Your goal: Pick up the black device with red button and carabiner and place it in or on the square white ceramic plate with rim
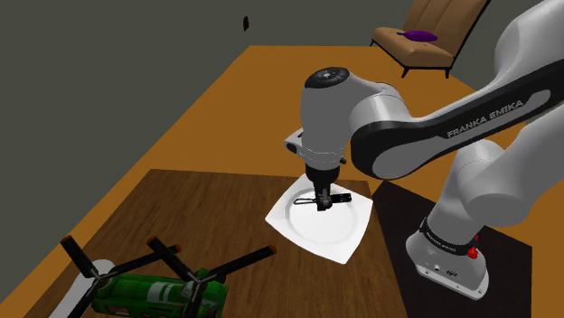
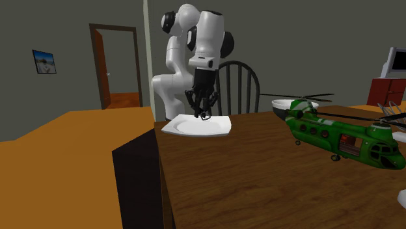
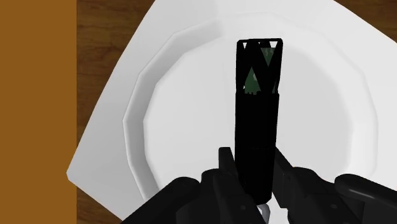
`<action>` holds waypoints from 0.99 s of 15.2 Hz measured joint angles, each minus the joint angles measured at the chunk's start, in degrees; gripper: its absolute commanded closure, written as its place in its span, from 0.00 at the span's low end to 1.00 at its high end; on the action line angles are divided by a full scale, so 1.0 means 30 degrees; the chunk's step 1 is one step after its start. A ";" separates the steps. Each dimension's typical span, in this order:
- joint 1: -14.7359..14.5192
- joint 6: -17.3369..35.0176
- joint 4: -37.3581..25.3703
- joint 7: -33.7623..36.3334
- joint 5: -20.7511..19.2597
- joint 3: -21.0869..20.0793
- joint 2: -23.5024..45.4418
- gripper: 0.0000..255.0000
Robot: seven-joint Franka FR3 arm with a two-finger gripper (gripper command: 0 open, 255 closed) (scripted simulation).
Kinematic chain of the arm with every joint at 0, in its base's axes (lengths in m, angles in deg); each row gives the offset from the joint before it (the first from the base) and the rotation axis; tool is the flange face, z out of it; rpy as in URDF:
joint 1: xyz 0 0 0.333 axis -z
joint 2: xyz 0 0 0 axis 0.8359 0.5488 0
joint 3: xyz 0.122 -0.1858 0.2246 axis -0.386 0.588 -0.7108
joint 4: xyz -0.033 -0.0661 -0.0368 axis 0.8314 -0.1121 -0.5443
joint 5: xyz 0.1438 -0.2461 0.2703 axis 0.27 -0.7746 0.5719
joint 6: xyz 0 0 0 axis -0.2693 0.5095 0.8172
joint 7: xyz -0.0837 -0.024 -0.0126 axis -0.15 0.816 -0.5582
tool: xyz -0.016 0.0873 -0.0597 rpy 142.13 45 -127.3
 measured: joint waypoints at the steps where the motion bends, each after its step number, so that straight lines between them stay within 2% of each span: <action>1: 0.0030 0.0344 0.0111 0.0106 -0.0027 -0.0118 0.0243 1.00; 8: 0.0020 0.0700 0.0372 0.0150 -0.0010 -0.0185 0.0329 1.00; 9: 0.0020 0.0700 0.0372 0.0150 -0.0010 -0.0185 0.0329 0.00; 15: 0.0020 0.0700 0.0371 0.0150 -0.0010 -0.0185 0.0329 0.00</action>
